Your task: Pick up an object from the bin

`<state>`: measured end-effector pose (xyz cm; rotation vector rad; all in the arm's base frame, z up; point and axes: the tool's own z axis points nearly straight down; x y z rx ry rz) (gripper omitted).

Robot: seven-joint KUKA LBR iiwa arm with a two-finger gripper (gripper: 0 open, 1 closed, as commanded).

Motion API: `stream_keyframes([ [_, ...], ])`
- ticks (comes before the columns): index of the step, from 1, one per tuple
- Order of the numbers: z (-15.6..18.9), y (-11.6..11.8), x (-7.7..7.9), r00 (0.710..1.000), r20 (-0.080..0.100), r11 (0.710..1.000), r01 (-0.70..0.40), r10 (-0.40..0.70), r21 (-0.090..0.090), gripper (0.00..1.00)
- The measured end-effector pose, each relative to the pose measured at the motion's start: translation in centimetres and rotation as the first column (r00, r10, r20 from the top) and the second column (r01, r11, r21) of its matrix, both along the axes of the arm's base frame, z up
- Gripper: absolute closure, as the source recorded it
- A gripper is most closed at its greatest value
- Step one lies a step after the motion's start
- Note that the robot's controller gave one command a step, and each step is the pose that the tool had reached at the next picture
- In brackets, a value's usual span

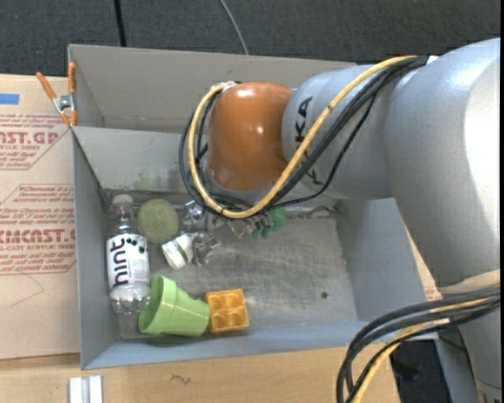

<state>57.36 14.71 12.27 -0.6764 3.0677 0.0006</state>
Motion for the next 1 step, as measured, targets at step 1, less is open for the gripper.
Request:
stream_keyframes([
  [1,2.07,0.0,-0.09,1.0,-0.002,1.0,0.0,0.0,0.0,1.0],
])
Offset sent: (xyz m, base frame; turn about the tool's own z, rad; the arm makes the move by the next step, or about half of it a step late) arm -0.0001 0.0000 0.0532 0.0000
